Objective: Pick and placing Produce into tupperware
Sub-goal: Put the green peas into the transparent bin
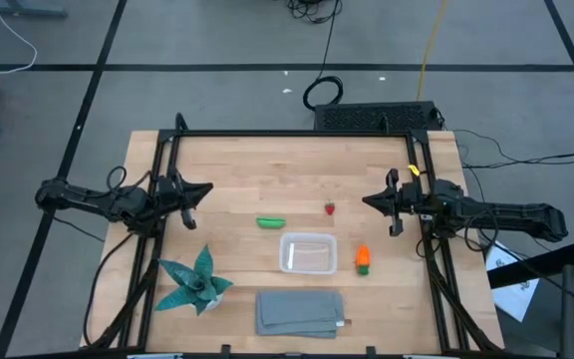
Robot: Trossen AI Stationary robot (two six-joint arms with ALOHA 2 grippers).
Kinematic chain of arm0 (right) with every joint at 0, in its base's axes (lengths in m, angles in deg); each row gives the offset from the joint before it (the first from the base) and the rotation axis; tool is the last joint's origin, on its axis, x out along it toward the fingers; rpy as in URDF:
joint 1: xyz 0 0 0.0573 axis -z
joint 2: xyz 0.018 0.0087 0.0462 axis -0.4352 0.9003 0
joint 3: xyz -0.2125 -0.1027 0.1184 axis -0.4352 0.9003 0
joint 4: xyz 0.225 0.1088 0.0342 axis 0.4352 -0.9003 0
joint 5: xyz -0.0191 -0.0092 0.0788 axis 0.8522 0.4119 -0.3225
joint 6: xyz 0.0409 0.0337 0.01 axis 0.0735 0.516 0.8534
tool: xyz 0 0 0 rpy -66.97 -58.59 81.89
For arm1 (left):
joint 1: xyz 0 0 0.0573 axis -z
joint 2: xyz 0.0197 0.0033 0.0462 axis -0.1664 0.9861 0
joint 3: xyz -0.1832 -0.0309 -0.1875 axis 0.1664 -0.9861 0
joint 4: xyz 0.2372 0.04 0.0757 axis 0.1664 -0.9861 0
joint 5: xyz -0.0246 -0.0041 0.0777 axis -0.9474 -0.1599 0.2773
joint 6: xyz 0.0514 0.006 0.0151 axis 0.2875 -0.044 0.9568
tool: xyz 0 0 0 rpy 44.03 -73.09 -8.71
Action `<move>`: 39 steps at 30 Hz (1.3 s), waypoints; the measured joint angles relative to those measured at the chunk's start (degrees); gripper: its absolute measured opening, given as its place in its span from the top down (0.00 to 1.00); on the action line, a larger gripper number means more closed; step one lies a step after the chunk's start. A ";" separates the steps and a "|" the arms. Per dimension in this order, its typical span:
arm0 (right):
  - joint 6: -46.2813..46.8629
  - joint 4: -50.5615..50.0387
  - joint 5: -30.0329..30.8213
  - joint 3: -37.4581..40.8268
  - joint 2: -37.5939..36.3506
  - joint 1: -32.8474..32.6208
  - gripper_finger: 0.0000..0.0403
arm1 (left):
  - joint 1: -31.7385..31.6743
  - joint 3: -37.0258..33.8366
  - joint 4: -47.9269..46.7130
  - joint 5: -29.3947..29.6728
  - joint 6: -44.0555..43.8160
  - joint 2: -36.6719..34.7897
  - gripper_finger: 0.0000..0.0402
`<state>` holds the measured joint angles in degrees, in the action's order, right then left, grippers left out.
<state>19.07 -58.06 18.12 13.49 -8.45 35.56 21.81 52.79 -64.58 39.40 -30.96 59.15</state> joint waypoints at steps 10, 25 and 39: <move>-0.12 -0.11 0.24 0.00 0.00 0.02 1.00 | -2.10 3.52 -4.39 0.46 -2.26 2.23 0.99; -0.27 -0.11 4.55 -0.02 -0.02 0.02 1.00 | -12.97 22.99 -23.79 -12.65 -8.81 22.21 0.99; -0.09 -0.18 4.71 0.00 -0.01 0.02 1.00 | -22.51 33.38 -29.40 -29.71 -4.53 42.39 0.98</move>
<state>18.98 -58.24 22.83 13.49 -8.45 35.58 -0.70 86.17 -93.98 9.68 -35.49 101.54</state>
